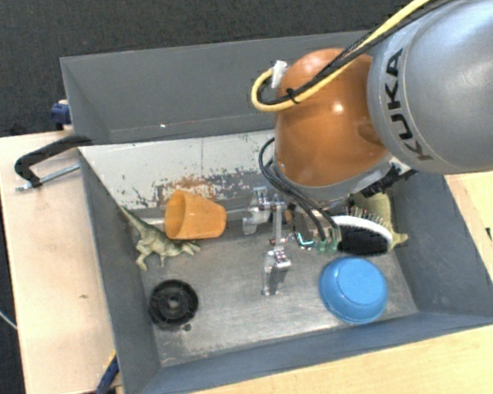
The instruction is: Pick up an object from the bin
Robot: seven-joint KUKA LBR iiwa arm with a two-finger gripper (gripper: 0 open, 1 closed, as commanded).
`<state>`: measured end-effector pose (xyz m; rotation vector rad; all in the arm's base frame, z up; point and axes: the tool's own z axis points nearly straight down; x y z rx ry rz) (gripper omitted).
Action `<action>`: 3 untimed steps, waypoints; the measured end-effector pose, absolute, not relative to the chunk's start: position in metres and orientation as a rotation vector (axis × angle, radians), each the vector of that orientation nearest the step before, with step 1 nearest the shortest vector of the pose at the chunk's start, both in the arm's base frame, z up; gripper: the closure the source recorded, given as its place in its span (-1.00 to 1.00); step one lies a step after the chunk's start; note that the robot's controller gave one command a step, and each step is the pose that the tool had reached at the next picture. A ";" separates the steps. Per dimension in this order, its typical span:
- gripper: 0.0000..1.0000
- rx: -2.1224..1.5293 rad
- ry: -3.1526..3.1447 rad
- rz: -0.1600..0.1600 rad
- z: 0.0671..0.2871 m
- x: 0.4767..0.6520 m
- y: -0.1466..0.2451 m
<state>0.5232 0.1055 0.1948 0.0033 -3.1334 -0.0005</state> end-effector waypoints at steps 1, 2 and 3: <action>-1.00 0.205 -3.131 0.004 0.133 0.563 0.032; -1.00 0.449 -3.116 0.006 0.107 0.598 -0.069; -1.00 -0.056 -3.153 0.000 0.074 0.587 -0.095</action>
Offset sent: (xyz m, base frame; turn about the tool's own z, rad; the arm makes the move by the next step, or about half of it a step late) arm 0.0388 -0.0701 -0.0595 -0.1334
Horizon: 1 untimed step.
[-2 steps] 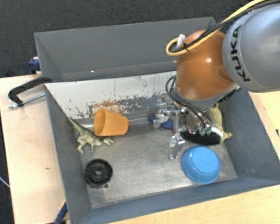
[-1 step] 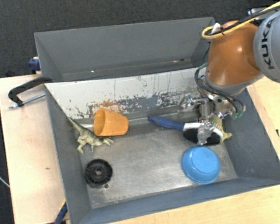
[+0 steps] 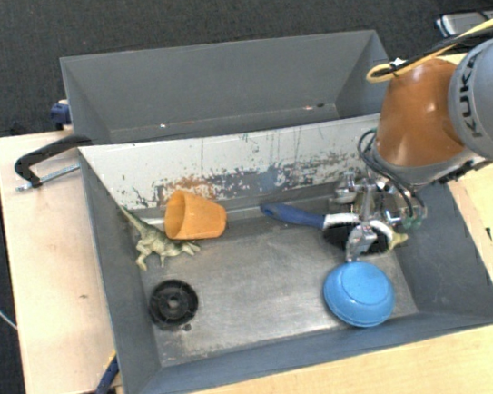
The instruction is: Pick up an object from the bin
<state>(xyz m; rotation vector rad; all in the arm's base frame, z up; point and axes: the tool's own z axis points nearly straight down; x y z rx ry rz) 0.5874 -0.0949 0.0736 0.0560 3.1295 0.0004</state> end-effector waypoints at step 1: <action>1.00 0.055 3.127 0.003 0.074 0.588 -0.093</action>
Offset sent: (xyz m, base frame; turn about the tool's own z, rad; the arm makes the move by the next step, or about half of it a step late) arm 0.0000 0.0000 0.0000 0.0000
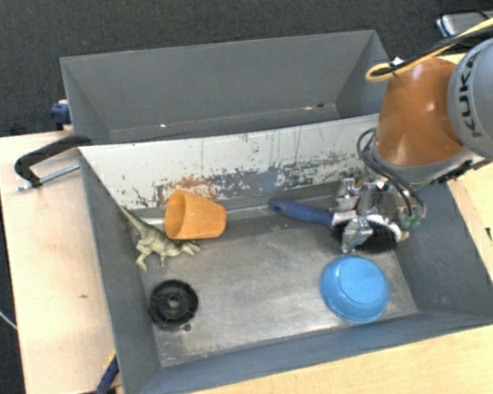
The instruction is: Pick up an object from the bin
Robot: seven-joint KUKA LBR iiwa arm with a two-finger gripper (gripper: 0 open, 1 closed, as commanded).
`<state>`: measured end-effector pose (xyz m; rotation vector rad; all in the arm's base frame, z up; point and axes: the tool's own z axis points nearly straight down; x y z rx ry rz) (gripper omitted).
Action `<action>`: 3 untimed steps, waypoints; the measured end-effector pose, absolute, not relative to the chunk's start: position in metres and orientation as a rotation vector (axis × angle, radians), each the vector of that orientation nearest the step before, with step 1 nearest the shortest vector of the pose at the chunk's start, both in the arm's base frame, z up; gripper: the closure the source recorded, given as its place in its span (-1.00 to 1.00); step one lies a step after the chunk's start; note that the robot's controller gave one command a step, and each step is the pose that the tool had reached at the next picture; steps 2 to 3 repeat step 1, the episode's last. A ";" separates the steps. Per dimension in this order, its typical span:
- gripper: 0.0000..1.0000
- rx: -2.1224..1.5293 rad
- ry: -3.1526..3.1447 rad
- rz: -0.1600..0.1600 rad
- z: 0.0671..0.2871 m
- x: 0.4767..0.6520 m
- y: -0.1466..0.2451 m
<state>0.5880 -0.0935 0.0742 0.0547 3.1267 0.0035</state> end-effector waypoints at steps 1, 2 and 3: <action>1.00 0.088 3.126 -0.001 0.242 0.591 -0.088; 1.00 0.088 3.126 -0.001 0.242 0.591 -0.088; 1.00 0.088 3.126 -0.001 0.242 0.591 -0.088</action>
Offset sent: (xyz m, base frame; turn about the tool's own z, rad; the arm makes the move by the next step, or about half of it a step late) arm 0.0008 0.0055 0.1620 0.0216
